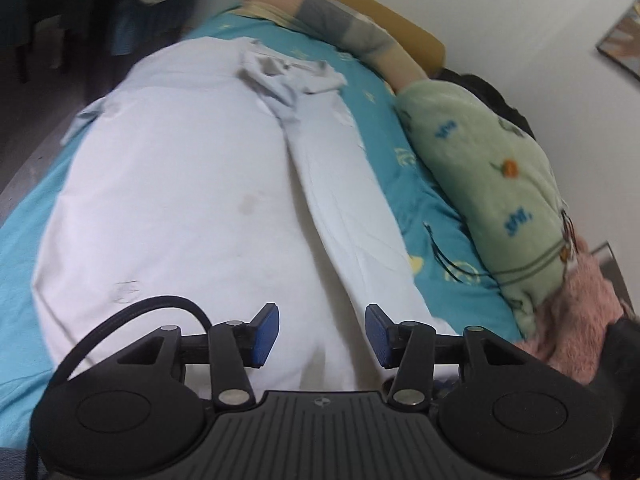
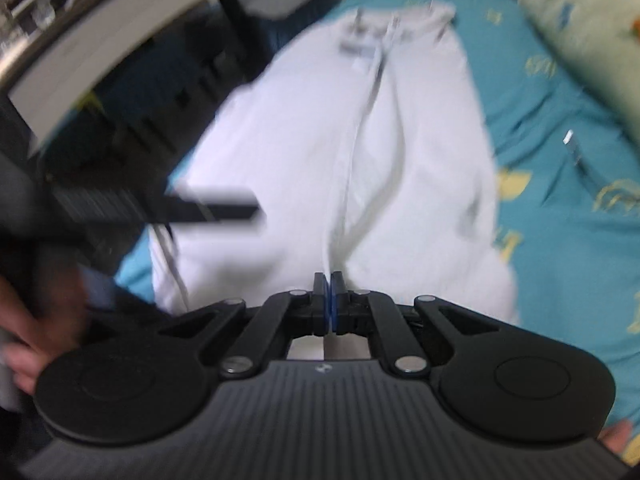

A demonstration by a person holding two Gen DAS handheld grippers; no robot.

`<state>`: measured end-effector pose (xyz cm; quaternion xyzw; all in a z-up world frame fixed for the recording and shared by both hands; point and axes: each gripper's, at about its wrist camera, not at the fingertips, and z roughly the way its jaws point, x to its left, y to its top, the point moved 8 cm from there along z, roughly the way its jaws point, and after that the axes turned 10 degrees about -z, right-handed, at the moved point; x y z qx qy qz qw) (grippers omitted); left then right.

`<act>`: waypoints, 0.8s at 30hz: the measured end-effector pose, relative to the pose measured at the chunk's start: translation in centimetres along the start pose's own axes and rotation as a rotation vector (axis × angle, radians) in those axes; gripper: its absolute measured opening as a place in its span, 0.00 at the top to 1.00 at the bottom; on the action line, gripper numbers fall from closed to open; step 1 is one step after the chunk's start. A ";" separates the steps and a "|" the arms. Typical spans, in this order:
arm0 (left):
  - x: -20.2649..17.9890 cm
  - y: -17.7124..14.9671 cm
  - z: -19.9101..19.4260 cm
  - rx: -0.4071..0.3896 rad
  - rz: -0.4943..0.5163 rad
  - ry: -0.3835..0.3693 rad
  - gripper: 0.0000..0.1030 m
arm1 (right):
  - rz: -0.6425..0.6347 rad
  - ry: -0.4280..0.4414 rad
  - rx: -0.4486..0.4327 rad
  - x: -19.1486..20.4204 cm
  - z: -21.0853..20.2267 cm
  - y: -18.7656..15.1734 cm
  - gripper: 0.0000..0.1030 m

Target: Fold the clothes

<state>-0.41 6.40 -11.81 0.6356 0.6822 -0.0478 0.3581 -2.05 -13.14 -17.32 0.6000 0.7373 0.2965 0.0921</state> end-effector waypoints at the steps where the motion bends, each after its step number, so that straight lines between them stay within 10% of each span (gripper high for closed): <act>1: 0.4 0.2 0.0 0.007 -0.025 -0.001 0.50 | 0.009 0.007 0.025 0.1 1.0 -0.6 0.94; 6: -1.8 1.6 3.0 0.005 -0.067 -0.001 0.45 | 0.027 0.022 0.039 -0.5 1.0 -0.2 0.86; 8: -2.0 2.3 3.8 -0.003 -0.051 0.016 0.45 | 0.011 0.020 -0.014 -0.5 -0.5 0.7 0.37; 10: -2.3 3.7 5.0 -0.007 -0.033 0.043 0.44 | 0.004 0.012 -0.076 -0.6 -2.1 1.8 0.18; 20: -2.4 14.0 14.4 -0.085 -0.115 0.135 0.31 | 0.175 -0.152 -0.371 -8.5 -2.1 11.2 0.20; 24: -2.5 17.8 20.0 -0.107 -0.206 0.153 0.28 | 0.172 -0.233 -0.359 -11.8 1.9 10.9 0.19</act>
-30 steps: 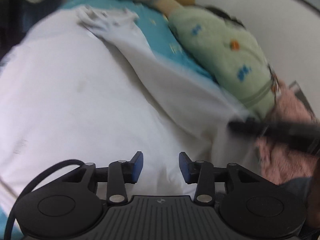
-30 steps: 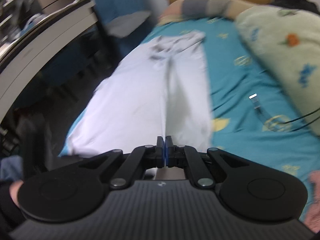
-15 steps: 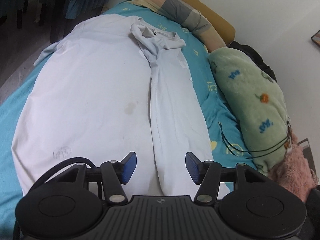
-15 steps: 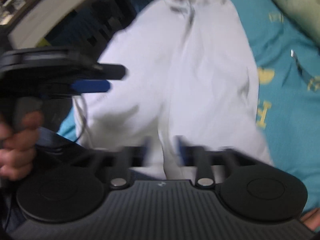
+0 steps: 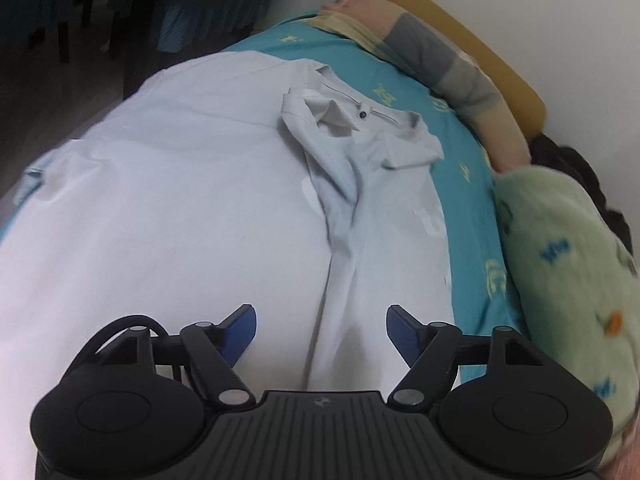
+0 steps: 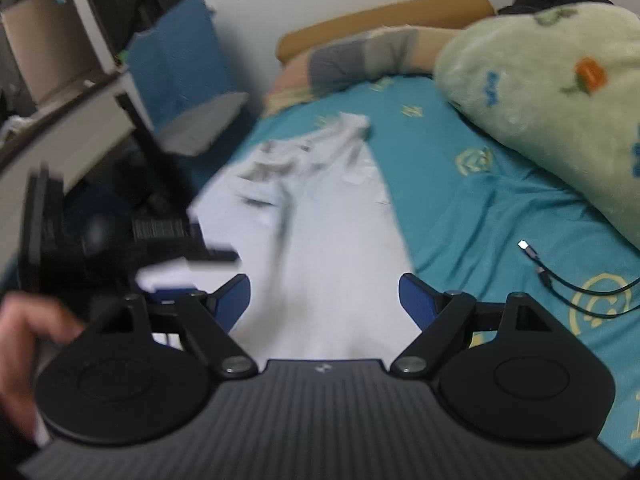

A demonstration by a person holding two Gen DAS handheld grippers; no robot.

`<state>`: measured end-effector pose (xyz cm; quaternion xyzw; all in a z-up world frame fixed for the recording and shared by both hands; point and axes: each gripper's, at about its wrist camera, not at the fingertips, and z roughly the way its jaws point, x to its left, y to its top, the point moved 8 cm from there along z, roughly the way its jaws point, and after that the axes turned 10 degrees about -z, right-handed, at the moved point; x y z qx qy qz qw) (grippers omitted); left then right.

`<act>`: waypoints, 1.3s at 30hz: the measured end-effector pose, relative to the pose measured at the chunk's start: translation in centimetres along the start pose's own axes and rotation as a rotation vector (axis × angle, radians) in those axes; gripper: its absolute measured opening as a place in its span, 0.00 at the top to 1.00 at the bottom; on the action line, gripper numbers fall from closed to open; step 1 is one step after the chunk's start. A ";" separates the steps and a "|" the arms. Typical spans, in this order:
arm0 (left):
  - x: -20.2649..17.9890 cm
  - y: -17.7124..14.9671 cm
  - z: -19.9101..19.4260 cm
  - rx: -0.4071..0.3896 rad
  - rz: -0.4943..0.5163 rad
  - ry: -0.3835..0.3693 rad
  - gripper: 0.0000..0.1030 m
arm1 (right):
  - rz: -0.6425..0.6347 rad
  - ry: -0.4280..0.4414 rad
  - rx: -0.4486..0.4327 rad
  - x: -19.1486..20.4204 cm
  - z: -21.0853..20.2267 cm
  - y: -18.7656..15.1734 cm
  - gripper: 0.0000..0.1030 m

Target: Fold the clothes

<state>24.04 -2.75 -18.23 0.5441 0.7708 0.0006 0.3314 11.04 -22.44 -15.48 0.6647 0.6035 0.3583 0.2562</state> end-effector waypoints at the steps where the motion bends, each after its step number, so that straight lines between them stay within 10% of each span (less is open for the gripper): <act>1: -0.6 0.7 1.3 -0.012 -0.002 0.006 0.27 | -0.027 -0.014 0.018 -0.2 0.9 -0.7 0.19; 8: -3.5 5.3 8.7 -0.174 0.103 0.163 0.26 | 0.045 0.004 0.059 -2.1 4.4 -1.7 0.19; 19: 2.8 8.9 6.1 -0.302 0.142 0.391 0.29 | 0.066 -0.002 0.054 -3.4 8.1 -1.1 0.19; 29: 5.2 4.3 -7.3 -0.286 0.081 0.237 0.25 | 0.003 -0.009 -0.035 -2.6 5.7 -0.3 0.19; 39: 3.3 -5.3 -16.9 -0.262 0.278 0.100 0.05 | -0.135 -0.014 -0.132 -0.6 0.8 0.5 0.19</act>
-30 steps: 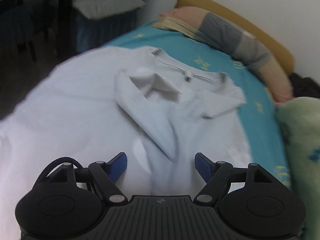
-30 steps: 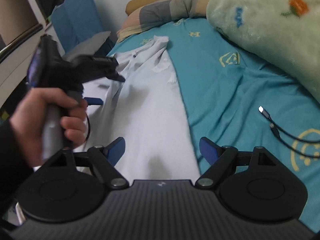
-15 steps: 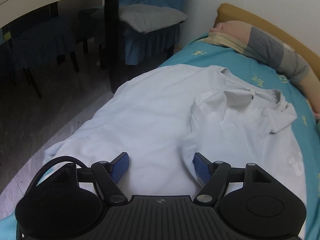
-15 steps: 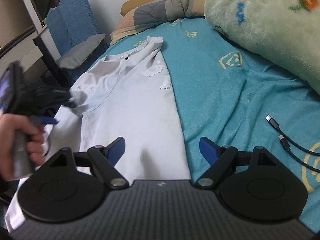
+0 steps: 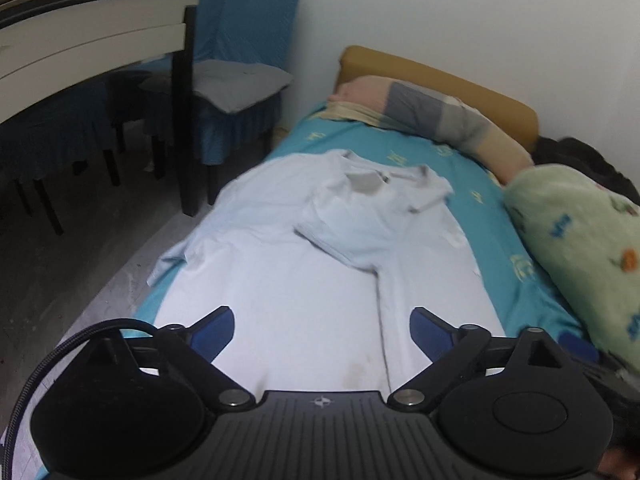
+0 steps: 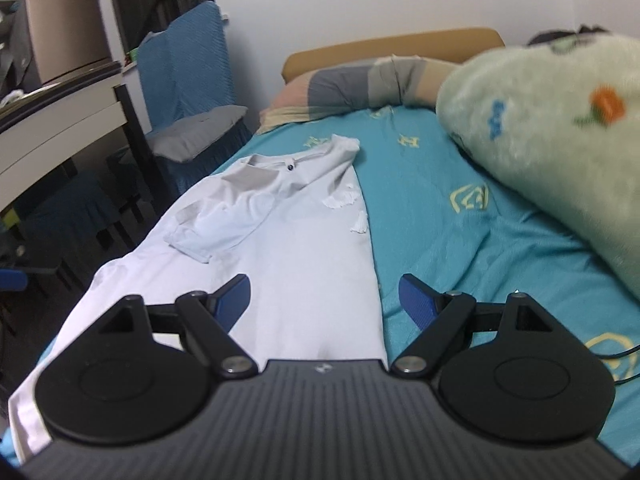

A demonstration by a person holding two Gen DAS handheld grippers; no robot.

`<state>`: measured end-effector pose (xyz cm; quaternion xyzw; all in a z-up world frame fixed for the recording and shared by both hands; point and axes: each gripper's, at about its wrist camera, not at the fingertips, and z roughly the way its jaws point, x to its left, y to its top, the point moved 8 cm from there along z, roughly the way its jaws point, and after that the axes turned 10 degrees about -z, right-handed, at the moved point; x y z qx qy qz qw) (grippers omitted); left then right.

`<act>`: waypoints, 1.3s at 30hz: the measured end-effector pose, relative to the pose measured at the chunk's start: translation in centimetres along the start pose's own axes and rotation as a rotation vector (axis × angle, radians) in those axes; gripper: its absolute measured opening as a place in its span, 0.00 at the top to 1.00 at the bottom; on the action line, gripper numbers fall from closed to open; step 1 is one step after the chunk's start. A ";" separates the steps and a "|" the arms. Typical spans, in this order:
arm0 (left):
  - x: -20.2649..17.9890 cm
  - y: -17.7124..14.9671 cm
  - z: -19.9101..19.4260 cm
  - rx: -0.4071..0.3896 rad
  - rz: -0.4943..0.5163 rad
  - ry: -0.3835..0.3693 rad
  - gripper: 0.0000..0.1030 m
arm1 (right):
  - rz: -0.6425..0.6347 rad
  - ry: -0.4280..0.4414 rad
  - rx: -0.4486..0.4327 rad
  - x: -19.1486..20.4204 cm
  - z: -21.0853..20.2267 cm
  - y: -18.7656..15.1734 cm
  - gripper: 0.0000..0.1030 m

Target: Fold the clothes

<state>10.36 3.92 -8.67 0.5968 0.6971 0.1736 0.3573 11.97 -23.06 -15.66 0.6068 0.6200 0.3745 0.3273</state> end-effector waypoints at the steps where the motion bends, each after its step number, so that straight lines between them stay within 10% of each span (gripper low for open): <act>1: -0.2 -0.3 -0.5 0.006 -0.001 -0.026 0.05 | -0.020 0.001 -0.007 0.2 -0.7 0.1 0.20; 13: 2.8 2.1 -3.0 -0.077 0.072 -0.104 0.01 | -0.212 0.103 0.102 5.1 0.5 4.1 0.20; 22: 11.0 3.7 -0.6 -0.065 -0.074 -0.048 0.00 | -0.541 0.345 0.260 22.2 14.0 9.9 0.20; 31: 19.8 4.8 1.8 -0.098 -0.280 0.084 0.00 | -0.855 0.589 0.360 37.0 23.3 5.6 0.26; 39: 22.1 5.2 3.2 -0.107 -0.367 0.111 0.03 | -1.102 0.690 0.452 41.7 25.8 1.4 0.41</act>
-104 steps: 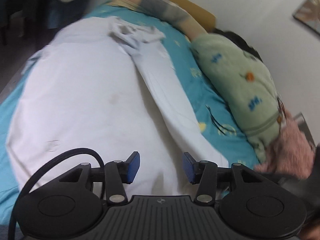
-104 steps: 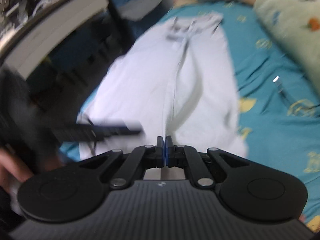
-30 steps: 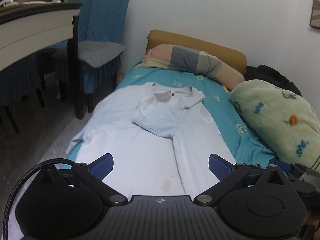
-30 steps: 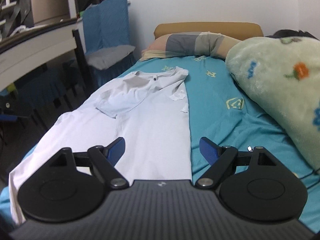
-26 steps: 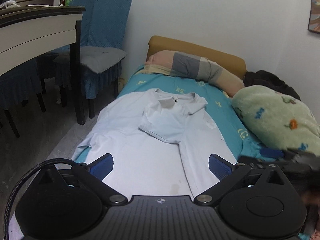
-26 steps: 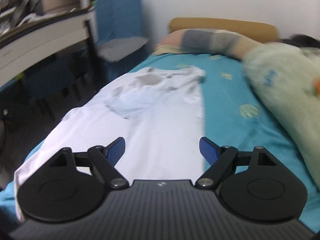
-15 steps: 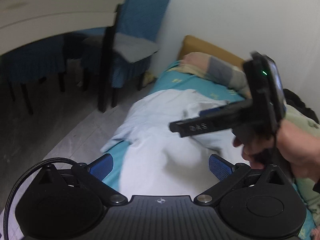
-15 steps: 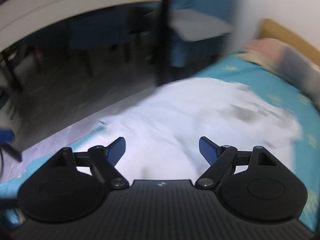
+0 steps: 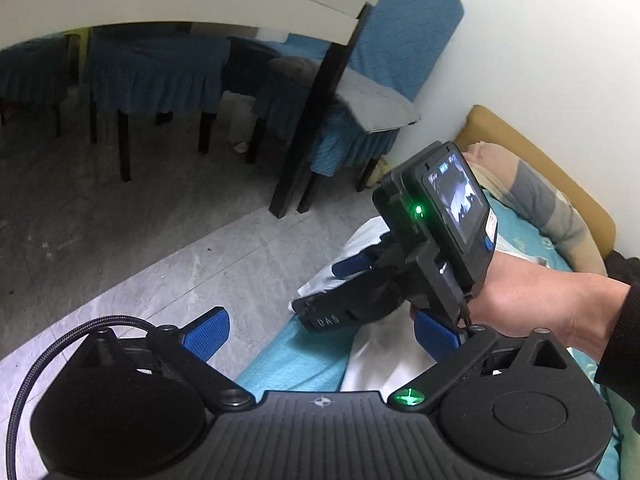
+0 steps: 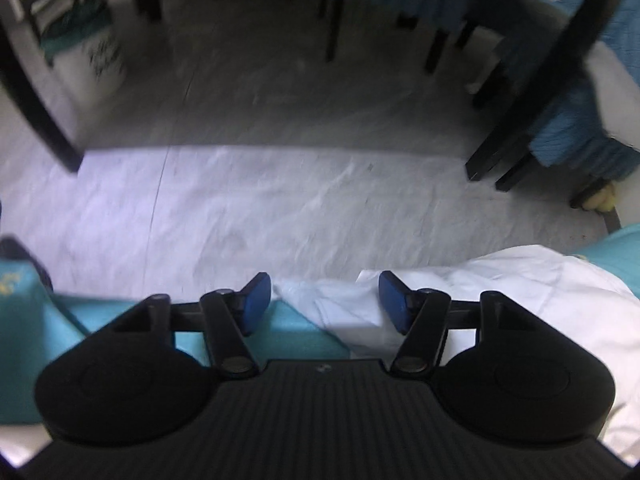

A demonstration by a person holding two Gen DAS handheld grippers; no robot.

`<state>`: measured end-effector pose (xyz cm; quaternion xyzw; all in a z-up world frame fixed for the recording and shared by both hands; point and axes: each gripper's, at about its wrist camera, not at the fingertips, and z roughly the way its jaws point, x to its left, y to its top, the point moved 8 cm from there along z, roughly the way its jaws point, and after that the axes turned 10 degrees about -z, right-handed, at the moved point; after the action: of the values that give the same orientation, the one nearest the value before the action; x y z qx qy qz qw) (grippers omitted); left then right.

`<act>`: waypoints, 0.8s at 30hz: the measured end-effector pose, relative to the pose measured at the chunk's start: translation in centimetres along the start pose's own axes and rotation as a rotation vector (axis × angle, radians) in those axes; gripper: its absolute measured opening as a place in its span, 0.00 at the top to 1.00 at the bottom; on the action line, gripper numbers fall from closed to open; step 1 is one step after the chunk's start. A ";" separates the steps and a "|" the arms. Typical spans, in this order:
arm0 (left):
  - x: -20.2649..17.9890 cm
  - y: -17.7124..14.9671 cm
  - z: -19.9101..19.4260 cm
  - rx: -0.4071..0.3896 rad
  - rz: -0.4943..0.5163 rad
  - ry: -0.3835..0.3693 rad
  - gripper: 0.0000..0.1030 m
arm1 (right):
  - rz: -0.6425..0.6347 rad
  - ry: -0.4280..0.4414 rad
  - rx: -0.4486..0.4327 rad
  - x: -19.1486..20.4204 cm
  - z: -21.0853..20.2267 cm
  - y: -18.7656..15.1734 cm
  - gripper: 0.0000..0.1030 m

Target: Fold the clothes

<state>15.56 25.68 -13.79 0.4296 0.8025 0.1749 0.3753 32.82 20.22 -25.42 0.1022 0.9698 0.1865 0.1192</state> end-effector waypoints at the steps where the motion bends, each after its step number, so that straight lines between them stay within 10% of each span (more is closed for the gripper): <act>1: 0.1 0.1 0.2 0.001 -0.009 0.001 0.03 | -0.011 -0.005 0.013 0.0 0.3 -0.1 0.55; 3: 0.4 0.4 0.2 -0.009 -0.030 -0.003 0.03 | -0.003 -0.032 0.014 -0.1 0.2 -0.2 0.86; 13: -0.4 1.4 -1.7 -0.134 -0.027 -0.039 0.03 | 0.313 -0.396 -0.438 -4.3 -12.2 -2.8 0.92; 20: -3.4 0.2 -1.6 -0.110 0.054 -0.109 0.03 | 0.874 -0.859 -0.677 -6.6 -22.9 -17.5 0.95; 24: -4.7 -1.0 -1.2 -0.075 0.083 -0.148 0.03 | 1.110 -0.924 -0.570 -6.7 -21.6 -26.8 0.95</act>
<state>15.77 21.28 -11.50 0.4598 0.7472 0.1878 0.4417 29.22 -13.13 -14.97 0.6058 0.5429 0.3996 0.4225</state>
